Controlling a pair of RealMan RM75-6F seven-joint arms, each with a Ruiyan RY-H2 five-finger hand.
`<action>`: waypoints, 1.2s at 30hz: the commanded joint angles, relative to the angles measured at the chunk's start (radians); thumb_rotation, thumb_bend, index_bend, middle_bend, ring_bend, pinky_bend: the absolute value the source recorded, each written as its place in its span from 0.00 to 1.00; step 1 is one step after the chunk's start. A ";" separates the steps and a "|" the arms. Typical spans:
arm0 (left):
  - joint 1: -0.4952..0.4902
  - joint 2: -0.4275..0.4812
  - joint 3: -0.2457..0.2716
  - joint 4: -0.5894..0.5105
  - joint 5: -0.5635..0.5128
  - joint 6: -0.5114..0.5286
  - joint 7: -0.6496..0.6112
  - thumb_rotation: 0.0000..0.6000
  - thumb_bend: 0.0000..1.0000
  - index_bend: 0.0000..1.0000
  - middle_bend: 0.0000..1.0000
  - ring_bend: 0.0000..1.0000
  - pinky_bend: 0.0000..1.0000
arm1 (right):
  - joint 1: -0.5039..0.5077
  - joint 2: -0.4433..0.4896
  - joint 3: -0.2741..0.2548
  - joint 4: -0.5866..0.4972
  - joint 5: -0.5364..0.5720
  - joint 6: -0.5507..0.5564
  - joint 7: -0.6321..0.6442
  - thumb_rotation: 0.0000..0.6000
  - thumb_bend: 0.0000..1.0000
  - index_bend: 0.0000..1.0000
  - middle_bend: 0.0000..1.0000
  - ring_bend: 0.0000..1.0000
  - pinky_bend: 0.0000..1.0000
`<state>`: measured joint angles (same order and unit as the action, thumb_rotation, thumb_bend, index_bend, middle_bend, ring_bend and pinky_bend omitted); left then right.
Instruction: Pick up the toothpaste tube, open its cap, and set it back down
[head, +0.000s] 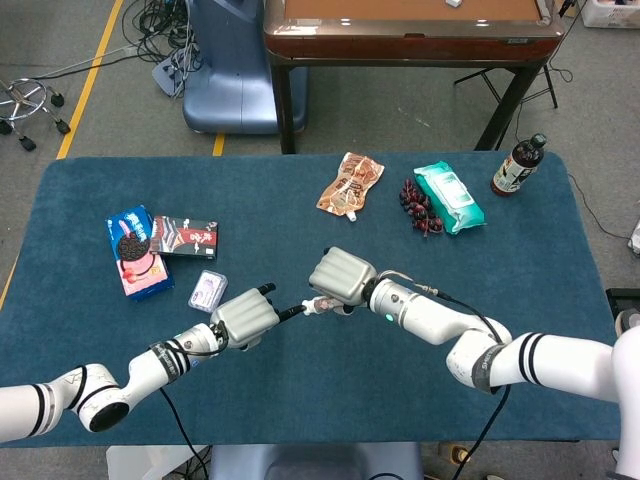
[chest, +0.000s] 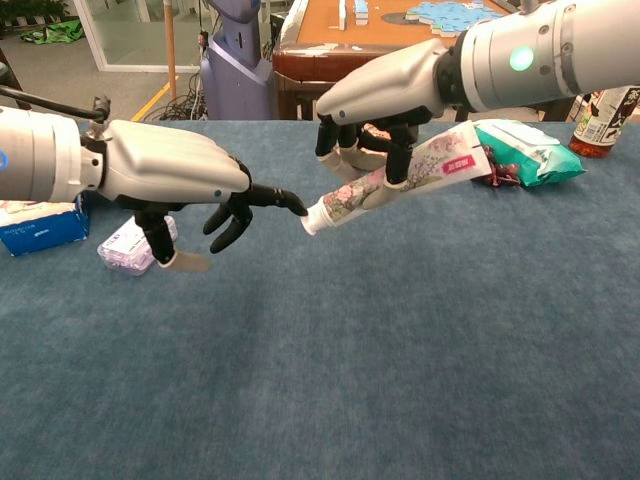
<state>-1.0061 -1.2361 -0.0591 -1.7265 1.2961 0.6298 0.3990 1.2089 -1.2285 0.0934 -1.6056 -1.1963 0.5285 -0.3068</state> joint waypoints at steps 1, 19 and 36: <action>-0.002 -0.003 0.003 0.004 -0.003 0.001 -0.001 1.00 0.31 0.05 0.52 0.48 0.11 | 0.000 0.000 0.000 -0.001 -0.006 0.000 0.005 1.00 1.00 0.90 0.78 0.72 0.32; -0.011 -0.021 0.029 0.023 -0.015 0.001 -0.006 1.00 0.31 0.05 0.52 0.48 0.11 | -0.013 0.003 0.002 -0.006 -0.036 0.013 0.040 1.00 1.00 0.92 0.79 0.73 0.32; -0.022 -0.032 0.035 0.028 -0.024 0.005 -0.008 1.00 0.31 0.05 0.52 0.48 0.11 | -0.026 0.012 0.008 -0.024 -0.066 0.021 0.077 1.00 1.00 0.92 0.80 0.74 0.32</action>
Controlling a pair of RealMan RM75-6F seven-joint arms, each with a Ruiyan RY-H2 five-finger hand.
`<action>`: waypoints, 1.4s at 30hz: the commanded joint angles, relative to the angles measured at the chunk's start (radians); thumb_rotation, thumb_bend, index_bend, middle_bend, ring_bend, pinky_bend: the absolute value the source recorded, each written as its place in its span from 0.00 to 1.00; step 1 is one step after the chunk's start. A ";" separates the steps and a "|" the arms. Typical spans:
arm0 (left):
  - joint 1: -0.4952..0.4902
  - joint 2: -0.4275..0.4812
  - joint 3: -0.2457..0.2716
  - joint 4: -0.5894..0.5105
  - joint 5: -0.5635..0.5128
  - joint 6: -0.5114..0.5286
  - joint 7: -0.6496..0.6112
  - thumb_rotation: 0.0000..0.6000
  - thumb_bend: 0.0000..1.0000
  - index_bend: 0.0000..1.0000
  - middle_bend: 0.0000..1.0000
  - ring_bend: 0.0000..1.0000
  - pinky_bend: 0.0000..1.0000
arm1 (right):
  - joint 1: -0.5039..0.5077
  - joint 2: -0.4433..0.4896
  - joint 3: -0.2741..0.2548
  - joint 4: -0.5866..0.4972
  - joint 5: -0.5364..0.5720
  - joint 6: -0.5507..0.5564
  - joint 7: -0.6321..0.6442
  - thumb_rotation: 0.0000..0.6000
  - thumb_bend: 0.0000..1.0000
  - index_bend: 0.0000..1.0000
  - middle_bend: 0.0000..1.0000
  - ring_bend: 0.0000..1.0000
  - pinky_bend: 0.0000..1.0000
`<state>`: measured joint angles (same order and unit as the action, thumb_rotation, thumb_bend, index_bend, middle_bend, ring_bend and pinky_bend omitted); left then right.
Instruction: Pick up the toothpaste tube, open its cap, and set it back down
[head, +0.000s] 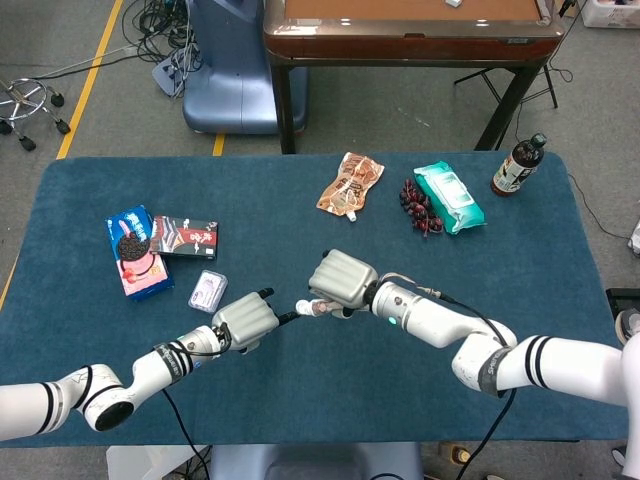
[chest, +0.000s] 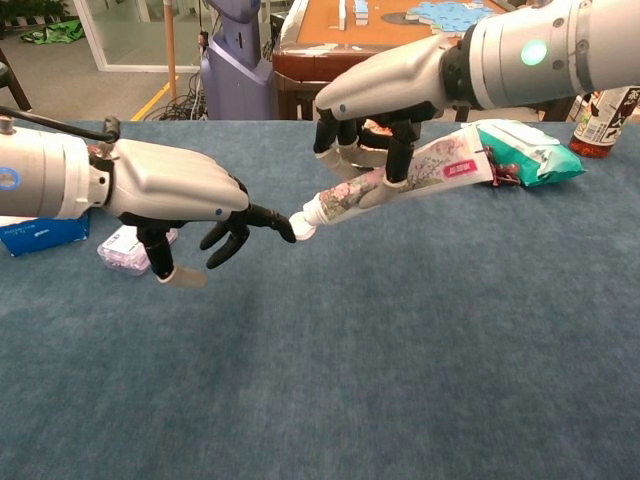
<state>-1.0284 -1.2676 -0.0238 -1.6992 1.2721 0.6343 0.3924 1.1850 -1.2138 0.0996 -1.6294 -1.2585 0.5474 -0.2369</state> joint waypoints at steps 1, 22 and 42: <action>0.000 -0.002 0.001 0.002 0.000 0.002 -0.003 1.00 0.31 0.05 0.52 0.48 0.11 | -0.004 -0.004 0.004 -0.002 -0.005 0.002 0.017 1.00 1.00 0.92 0.80 0.74 0.32; 0.028 0.055 0.027 -0.048 0.023 0.044 -0.009 1.00 0.31 0.05 0.52 0.48 0.11 | -0.085 -0.028 0.009 0.041 -0.095 0.105 0.144 1.00 1.00 0.92 0.80 0.74 0.32; 0.111 0.252 0.075 -0.205 0.052 0.115 0.030 1.00 0.31 0.05 0.52 0.47 0.11 | -0.094 -0.082 -0.019 0.167 -0.020 -0.020 0.176 1.00 1.00 0.92 0.80 0.73 0.32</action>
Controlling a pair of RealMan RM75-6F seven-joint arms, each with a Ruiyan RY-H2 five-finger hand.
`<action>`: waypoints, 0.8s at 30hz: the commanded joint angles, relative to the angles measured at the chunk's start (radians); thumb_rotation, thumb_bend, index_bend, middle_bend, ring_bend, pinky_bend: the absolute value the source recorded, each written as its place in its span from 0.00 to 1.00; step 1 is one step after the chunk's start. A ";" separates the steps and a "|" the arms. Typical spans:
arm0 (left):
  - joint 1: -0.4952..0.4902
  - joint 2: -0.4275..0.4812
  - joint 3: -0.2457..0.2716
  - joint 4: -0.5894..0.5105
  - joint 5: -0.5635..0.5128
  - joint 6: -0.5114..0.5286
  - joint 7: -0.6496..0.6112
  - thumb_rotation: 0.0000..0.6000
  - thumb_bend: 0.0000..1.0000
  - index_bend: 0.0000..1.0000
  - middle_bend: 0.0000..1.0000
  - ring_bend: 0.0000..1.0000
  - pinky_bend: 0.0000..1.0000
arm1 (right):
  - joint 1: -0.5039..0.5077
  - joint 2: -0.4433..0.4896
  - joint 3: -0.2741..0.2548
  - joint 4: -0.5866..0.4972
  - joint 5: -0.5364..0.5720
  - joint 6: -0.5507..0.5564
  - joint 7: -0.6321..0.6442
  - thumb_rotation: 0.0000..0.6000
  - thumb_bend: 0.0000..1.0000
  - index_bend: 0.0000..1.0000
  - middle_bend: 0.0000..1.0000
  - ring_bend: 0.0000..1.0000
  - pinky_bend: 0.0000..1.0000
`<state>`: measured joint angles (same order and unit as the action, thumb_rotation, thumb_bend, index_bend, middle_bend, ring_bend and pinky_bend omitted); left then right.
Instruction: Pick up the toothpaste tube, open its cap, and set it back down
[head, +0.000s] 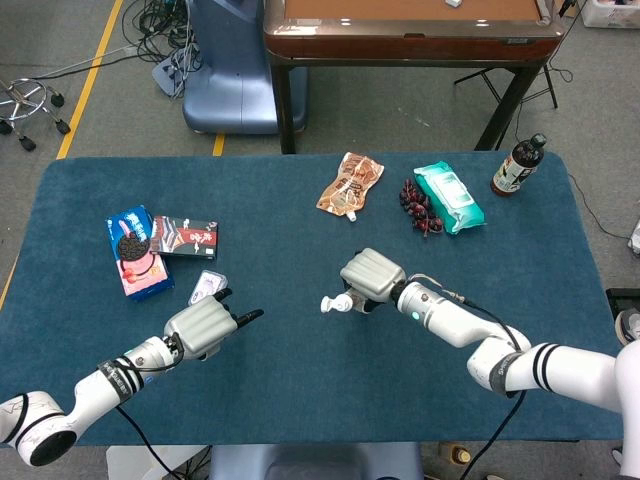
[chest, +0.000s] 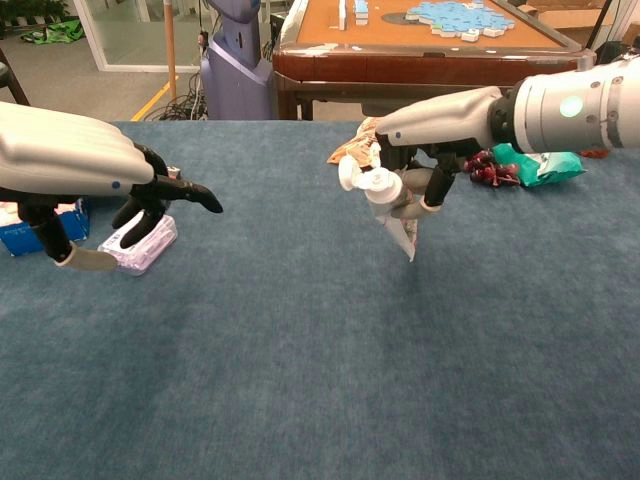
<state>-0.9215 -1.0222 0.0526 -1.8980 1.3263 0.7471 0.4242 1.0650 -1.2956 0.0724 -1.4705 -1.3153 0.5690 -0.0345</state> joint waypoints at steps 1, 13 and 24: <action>0.007 0.011 -0.002 -0.009 -0.003 0.002 -0.002 1.00 0.31 0.05 0.52 0.47 0.11 | 0.039 0.001 0.011 0.008 0.057 -0.063 -0.040 1.00 1.00 0.92 0.80 0.73 0.32; 0.034 0.033 -0.007 -0.031 0.001 0.013 -0.006 1.00 0.31 0.05 0.51 0.46 0.11 | 0.167 -0.067 -0.042 0.040 0.310 -0.083 -0.310 1.00 0.70 0.90 0.71 0.58 0.33; 0.053 0.045 -0.013 -0.039 0.023 0.016 -0.019 1.00 0.31 0.05 0.51 0.46 0.11 | 0.214 -0.095 -0.066 -0.010 0.527 0.055 -0.469 1.00 0.00 0.26 0.34 0.33 0.33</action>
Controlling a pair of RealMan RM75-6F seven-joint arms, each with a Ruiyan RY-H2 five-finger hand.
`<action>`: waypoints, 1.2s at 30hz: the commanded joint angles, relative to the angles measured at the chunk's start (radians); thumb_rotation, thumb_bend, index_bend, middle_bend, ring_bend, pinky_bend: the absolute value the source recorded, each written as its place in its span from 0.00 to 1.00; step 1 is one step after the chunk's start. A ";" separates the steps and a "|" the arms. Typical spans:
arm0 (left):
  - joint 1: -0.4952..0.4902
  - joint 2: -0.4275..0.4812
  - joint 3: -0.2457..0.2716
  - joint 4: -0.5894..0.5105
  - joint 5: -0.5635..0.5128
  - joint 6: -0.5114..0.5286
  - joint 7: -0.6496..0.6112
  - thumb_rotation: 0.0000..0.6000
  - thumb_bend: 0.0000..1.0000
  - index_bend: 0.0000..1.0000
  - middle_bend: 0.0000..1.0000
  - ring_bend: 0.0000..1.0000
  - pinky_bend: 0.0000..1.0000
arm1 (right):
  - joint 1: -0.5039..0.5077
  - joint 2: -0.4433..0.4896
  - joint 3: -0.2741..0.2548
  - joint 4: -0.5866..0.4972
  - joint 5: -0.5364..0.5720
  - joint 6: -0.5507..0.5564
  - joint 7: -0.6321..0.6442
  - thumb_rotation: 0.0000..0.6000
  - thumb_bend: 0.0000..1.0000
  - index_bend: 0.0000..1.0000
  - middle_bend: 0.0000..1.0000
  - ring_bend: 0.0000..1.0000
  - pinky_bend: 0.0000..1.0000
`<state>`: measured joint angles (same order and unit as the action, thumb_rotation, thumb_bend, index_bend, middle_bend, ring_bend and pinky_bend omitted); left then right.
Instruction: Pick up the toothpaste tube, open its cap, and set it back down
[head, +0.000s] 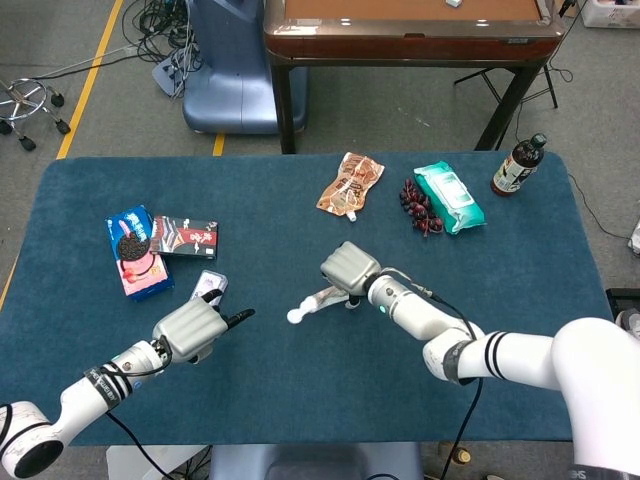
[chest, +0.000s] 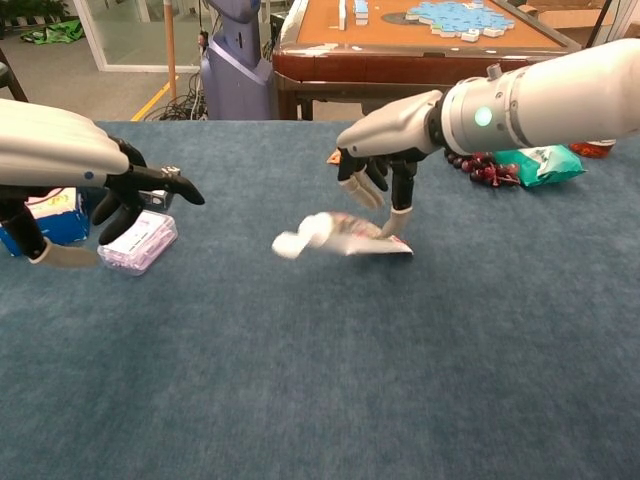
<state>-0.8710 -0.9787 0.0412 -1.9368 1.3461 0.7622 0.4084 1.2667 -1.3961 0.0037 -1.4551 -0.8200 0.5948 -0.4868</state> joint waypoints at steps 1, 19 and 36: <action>0.004 0.002 -0.002 0.000 0.005 0.001 -0.005 1.00 0.31 0.05 0.51 0.46 0.11 | 0.012 0.011 0.007 -0.034 0.037 0.036 -0.016 1.00 0.00 0.19 0.29 0.30 0.33; 0.227 -0.041 -0.044 0.165 -0.091 0.280 -0.209 1.00 0.31 0.05 0.43 0.44 0.11 | -0.324 0.376 -0.044 -0.311 -0.178 0.378 0.166 1.00 0.03 0.09 0.27 0.26 0.33; 0.540 -0.182 -0.050 0.442 -0.073 0.629 -0.462 1.00 0.31 0.10 0.41 0.42 0.11 | -0.785 0.422 -0.131 -0.283 -0.421 0.811 0.292 1.00 0.11 0.33 0.40 0.33 0.38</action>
<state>-0.3561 -1.1413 -0.0117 -1.5178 1.2490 1.3549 -0.0303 0.5376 -0.9621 -0.1131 -1.7447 -1.2012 1.3485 -0.2015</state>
